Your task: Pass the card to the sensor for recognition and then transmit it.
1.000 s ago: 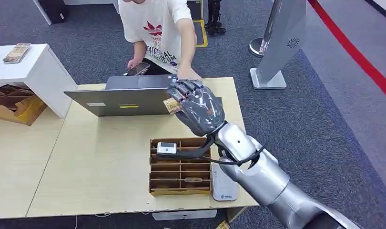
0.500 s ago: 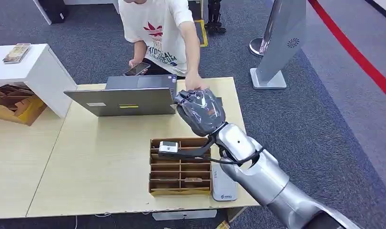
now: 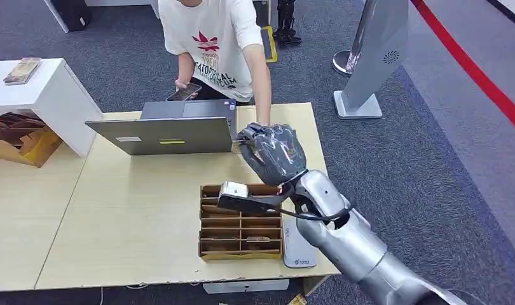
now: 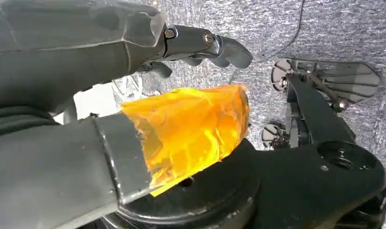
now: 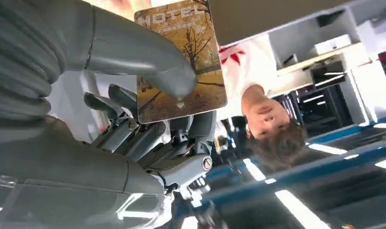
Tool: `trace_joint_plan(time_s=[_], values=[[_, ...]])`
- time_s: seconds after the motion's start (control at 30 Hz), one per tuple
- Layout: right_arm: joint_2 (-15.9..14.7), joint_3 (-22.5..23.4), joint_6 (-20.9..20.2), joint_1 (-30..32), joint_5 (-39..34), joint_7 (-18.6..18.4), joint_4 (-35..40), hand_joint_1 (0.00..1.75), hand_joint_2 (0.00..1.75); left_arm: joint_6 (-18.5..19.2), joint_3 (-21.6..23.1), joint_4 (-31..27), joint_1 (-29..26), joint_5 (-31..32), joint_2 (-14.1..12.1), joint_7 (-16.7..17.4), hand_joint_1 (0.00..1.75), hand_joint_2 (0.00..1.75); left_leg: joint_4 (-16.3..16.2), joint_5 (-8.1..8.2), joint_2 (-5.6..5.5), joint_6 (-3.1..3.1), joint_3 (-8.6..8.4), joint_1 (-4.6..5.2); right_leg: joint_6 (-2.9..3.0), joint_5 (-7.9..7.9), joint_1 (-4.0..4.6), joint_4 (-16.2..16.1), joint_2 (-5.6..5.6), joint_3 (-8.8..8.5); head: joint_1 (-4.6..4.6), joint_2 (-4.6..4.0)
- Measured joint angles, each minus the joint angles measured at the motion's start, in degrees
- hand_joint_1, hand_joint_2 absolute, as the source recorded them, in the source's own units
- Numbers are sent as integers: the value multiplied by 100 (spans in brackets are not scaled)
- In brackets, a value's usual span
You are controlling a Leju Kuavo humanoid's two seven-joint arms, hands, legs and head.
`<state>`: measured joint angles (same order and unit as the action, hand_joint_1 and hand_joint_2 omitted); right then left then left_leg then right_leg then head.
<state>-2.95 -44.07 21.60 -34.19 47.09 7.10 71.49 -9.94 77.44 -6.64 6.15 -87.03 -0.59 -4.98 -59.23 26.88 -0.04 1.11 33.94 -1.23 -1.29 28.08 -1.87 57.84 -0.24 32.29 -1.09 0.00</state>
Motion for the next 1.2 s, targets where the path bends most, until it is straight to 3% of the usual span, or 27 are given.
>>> trace_joint_plan(time_s=[0.23, 0.4, 0.53, 1.0, 1.2], values=[[121, 534, -442, 544, -1508, 153, 672, 175, 175, -35, -2, 0, -45, -26, 15, -63, 0, 0, 0, 0, -1, 0, 0, 0, 0, 1, 0, 0, 0, 0, -2, 0], [153, 1021, -1090, 1075, -3073, 201, 1303, 175, 175, -77, -59, 4, -113, -31, 33, -96, 0, 0, 0, 0, -3, 0, 1, 0, -1, 1, 0, -2, -3, 0, 0, 0], [142, 1329, -1335, 1411, -3696, 191, 1633, 175, 175, -103, -197, 37, -145, -33, 57, -125, 0, 0, 0, 1, -1, 0, 0, 0, -1, 1, -1, -2, -1, 0, -2, 0], [-205, 1850, -1379, 2405, -3942, -142, 1998, 175, 175, -118, -739, 127, -229, -33, 120, -188, 0, 0, 0, 3, -1, -2, 1, 0, -3, 2, 0, -3, -1, 0, -2, 0], [-391, 1979, -1314, 2673, -3498, -448, 2012, 175, 175, -81, -876, 181, -242, -33, 153, -195, 0, 0, 0, 3, -1, -3, 1, 0, -3, 2, -1, -3, -1, 0, -2, 0]])
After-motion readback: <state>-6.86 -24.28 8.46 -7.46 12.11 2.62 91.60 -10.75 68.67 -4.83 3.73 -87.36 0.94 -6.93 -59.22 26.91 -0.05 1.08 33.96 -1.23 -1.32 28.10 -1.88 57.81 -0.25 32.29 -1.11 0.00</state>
